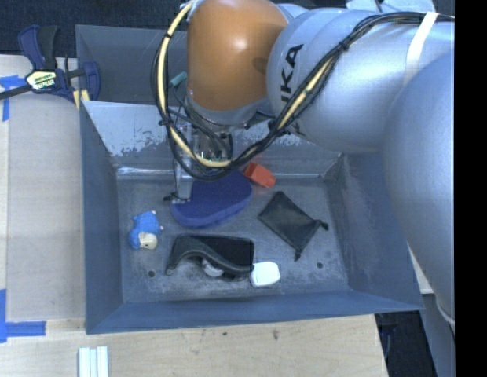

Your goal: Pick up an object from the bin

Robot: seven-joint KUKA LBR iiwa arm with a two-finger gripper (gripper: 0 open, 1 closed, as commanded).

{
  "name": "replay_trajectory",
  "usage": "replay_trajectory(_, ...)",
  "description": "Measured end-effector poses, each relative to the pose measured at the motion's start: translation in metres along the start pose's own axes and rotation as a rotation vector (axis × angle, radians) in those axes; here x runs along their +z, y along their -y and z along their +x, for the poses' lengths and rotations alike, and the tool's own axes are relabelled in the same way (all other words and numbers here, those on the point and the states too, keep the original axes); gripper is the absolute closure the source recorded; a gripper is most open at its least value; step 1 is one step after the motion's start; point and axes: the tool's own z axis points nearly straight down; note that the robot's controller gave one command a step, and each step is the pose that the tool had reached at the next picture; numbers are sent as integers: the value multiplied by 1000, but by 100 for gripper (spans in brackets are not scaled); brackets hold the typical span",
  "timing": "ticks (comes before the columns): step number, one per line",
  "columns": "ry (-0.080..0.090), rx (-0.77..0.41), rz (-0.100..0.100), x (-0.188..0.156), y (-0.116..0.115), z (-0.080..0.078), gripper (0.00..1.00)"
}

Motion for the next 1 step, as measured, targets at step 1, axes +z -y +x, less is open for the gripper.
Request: replay_trajectory(1, 2, -395, 2, 144, -40, 39, 0)
